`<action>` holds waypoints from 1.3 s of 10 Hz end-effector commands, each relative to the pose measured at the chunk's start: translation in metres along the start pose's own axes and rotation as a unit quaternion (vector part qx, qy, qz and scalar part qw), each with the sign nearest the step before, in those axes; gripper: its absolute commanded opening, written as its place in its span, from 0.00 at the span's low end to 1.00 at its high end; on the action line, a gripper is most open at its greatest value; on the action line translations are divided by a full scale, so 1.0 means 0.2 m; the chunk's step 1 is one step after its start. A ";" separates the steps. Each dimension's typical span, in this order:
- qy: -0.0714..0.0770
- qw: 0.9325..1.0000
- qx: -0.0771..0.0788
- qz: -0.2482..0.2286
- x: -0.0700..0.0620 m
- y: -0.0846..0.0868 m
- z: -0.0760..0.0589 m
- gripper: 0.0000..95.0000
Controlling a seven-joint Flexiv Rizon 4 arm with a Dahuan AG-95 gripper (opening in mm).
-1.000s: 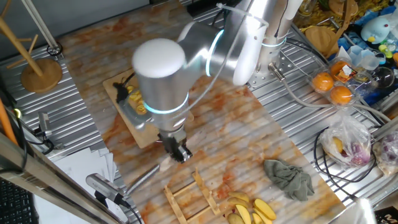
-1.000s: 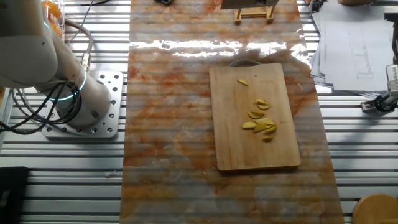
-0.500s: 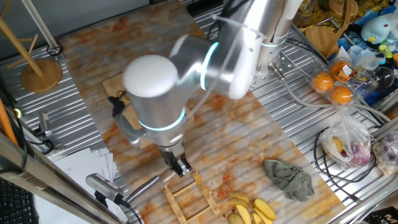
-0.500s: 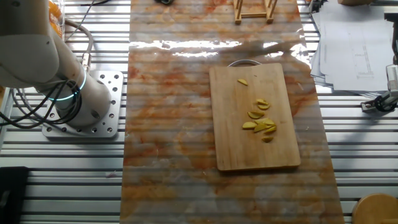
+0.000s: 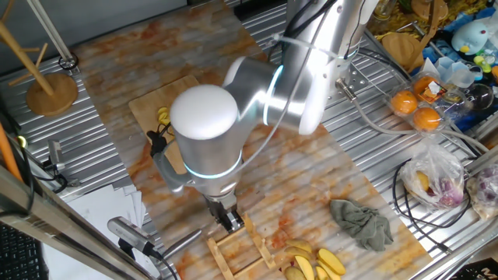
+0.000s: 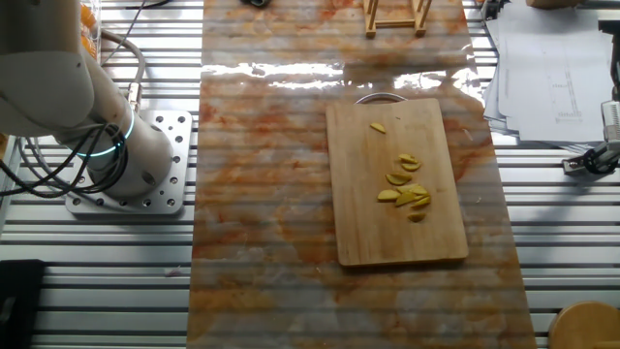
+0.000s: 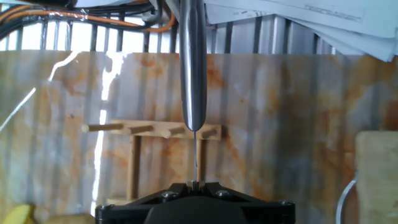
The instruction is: Chop the potatoes
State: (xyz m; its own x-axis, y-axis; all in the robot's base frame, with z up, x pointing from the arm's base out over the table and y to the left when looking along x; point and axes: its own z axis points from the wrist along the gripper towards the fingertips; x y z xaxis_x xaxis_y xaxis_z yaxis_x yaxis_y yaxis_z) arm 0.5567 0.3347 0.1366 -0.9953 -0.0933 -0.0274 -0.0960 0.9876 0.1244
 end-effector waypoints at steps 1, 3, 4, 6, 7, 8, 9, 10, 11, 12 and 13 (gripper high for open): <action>-0.001 1.000 -0.001 -0.005 0.00 -0.02 0.02 0.00; 0.001 1.000 -0.003 -0.008 -0.01 -0.03 0.06 0.00; 0.001 1.000 -0.002 -0.007 -0.01 -0.01 0.07 0.00; 0.001 1.000 -0.001 -0.004 -0.02 0.00 0.10 0.00; 0.001 1.000 -0.001 -0.005 -0.02 0.01 0.11 0.00; 0.000 1.000 -0.001 -0.009 -0.02 0.01 0.13 0.00; 0.000 1.000 0.000 -0.010 -0.02 0.00 0.14 0.00; 0.001 1.000 0.000 -0.012 -0.03 0.00 0.16 0.00; 0.001 1.000 0.003 -0.016 -0.03 -0.01 0.18 0.00; 0.001 1.000 0.002 -0.017 -0.03 -0.01 0.20 0.00; 0.001 1.000 0.002 -0.018 -0.03 -0.02 0.22 0.00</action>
State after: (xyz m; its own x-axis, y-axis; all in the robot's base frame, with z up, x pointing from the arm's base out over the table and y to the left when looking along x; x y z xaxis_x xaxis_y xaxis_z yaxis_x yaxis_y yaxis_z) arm 0.5652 0.3377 0.0912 -0.9909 -0.1313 -0.0295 -0.1339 0.9837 0.1203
